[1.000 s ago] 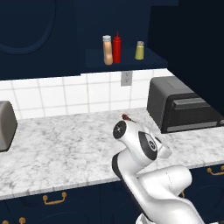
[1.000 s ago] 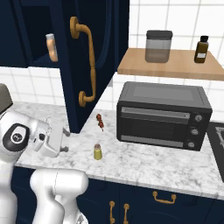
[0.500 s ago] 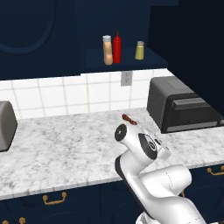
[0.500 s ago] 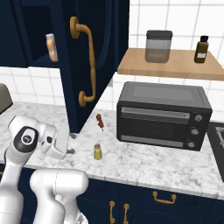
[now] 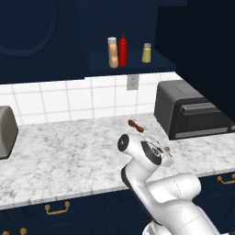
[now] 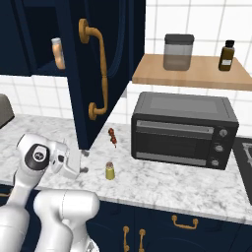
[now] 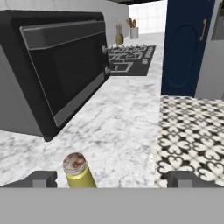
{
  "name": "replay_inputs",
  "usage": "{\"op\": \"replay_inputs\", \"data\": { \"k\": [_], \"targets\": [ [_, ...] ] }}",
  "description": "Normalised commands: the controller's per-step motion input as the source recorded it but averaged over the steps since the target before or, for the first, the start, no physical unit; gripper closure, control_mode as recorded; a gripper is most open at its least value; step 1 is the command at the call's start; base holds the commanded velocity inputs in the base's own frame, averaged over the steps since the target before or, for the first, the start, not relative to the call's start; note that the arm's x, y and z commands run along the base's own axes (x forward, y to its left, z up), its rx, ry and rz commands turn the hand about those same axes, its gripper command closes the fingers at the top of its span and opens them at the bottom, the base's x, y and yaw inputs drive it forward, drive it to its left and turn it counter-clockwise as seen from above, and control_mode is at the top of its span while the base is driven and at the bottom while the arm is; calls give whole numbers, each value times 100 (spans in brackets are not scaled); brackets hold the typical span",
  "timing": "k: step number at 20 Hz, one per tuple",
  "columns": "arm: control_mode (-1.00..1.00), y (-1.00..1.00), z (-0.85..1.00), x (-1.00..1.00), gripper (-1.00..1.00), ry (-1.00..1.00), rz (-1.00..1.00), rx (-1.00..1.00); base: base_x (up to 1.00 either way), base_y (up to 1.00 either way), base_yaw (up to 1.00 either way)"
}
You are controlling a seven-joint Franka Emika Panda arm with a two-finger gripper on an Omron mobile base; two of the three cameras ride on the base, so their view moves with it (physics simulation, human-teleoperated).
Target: Put the shaker and condiment bottle from the counter next to their counterparts in the cabinet.
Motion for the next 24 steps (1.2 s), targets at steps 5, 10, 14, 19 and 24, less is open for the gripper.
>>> {"op": "replay_inputs", "data": {
  "k": [5, 10, 14, 19, 24],
  "targets": [
    [-100, 0, -25, 26, -100, 0, 0, -1, 0, 0, 0],
    [-100, -12, -29, 9, -100, 0, 0, 0, 0, 0, 0],
    [-100, -15, -28, 19, -100, 0, 0, 0, 0, 0, 0],
    [-100, -17, -22, 22, -100, 0, 0, 0, 0, 0, 0],
    [-100, -16, -23, 9, -100, 0, 0, 0, 0, 0, 0]
  ]
}}
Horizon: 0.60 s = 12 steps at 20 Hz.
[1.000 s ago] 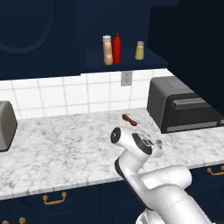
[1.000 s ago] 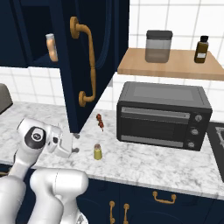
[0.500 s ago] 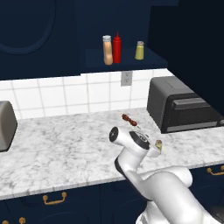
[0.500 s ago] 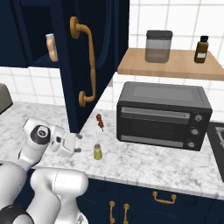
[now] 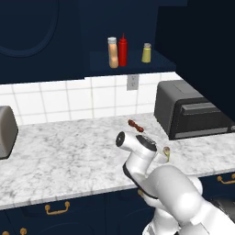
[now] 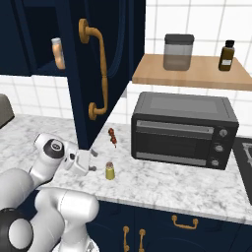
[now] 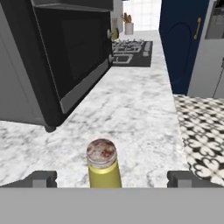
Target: Put the shaker and condiment bottle from the counter next to their counterparts in the cabinet.
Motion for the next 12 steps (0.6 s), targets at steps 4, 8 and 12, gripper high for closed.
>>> {"op": "replay_inputs", "data": {
  "k": [4, 8, 12],
  "targets": [
    [-100, -16, -25, 9, -100, 0, 0, 0, 0, 0, 0],
    [-100, -15, -20, 6, -100, 0, 0, 0, 0, 0, 0],
    [-100, -17, -16, 0, -100, 0, 0, 0, 0, 0, 0]
  ]
}}
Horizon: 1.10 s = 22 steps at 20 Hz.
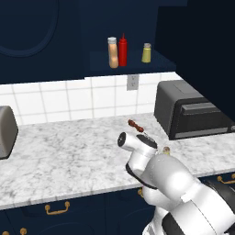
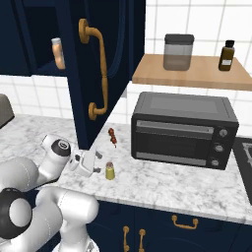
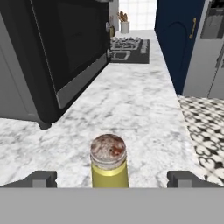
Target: Put the shaker and condiment bottle from the counter next to their counterparts in the cabinet.
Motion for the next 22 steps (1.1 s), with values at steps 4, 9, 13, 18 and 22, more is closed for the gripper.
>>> {"op": "replay_inputs", "data": {
  "k": [4, 9, 13, 18, 22],
  "targets": [
    [-100, -17, -14, 0, -100, 0, 0, 0, 0, 0, 0],
    [-100, -15, -14, 0, -100, 0, 0, 0, 0, 0, 0],
    [-100, -17, -16, 0, -100, 1, 0, 0, 0, 0, 0],
    [-100, -16, -20, 0, -100, 1, 0, 0, 0, 0, 0],
    [-100, -13, -26, 0, 100, 2, 0, 0, 0, 0, 0]
  ]
}}
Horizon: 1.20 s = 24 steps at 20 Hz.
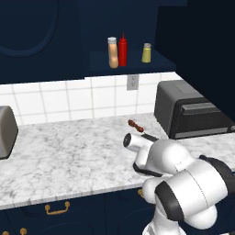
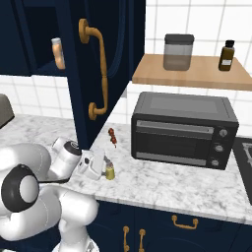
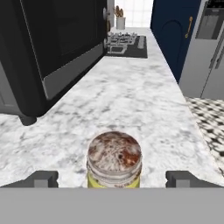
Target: Put the shaker and condiment bottle from the counter next to their counterparts in the cabinet.
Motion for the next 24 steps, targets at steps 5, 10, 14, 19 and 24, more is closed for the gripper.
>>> {"op": "replay_inputs", "data": {
  "k": [5, 10, 14, 19, 24],
  "targets": [
    [-100, -29, -12, 14, 100, 4, 0, 1, 0, 0, 0],
    [-100, -19, 2, 10, 100, 3, 0, 0, 0, 0, 0],
    [-100, 0, 38, 0, 100, -3, 0, -5, 0, 0, 0],
    [-100, 2, 37, 0, 100, 1, 4, 0, 0, 0, 0],
    [-100, 5, 41, 0, 100, 2, 10, 0, 0, 0, 0]
  ]
}}
